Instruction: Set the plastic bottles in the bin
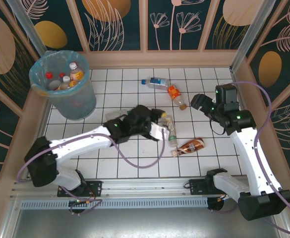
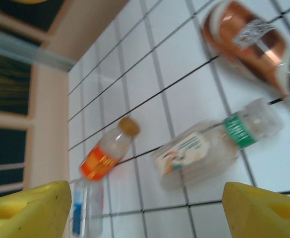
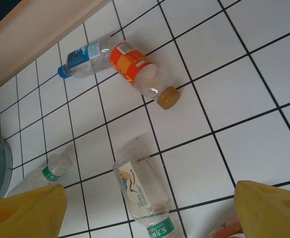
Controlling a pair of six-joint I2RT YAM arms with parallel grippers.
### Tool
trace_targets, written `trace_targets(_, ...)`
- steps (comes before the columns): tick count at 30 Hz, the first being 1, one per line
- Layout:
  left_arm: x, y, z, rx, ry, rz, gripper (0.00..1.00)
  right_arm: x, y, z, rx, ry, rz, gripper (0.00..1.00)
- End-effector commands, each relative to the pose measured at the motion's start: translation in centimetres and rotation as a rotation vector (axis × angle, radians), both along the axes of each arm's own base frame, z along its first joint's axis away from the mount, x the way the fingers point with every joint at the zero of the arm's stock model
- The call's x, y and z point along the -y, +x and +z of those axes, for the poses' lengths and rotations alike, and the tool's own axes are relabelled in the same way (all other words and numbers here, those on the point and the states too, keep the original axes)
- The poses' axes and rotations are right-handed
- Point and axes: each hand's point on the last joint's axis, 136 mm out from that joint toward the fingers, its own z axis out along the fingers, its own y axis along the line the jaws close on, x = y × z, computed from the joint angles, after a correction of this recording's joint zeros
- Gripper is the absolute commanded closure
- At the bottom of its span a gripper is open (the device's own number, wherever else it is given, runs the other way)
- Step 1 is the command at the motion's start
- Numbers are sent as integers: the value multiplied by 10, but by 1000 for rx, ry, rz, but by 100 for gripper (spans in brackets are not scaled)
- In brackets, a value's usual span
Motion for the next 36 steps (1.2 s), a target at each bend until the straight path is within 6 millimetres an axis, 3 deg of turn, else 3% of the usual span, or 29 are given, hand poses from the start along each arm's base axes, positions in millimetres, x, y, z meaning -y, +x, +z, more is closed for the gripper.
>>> trace_targets(1,23,-5,-22,70,92,-75,22,2,-2,1,20,4,18,12)
trace_targets(6,48,-20,-44,18,113,-131,24,-8,-1,-5,19,45,56,12)
trace_targets(8,56,-23,-75,-22,192,-117,25,-12,-1,-7,24,63,76,12)
trace_targets(11,63,-22,-100,-47,270,-79,27,-19,-1,-9,20,101,100,13)
trace_targets(15,63,-10,-118,-24,334,-30,28,-28,-3,-8,36,153,124,13)
trace_targets(18,64,0,-118,5,350,6,29,-32,-4,-7,45,181,139,14)
trace_targets(27,64,1,-126,27,403,-27,29,-38,-4,-4,60,222,157,14)
trace_targets(36,57,-19,-123,12,446,-160,17,-39,-5,-6,60,234,156,14)
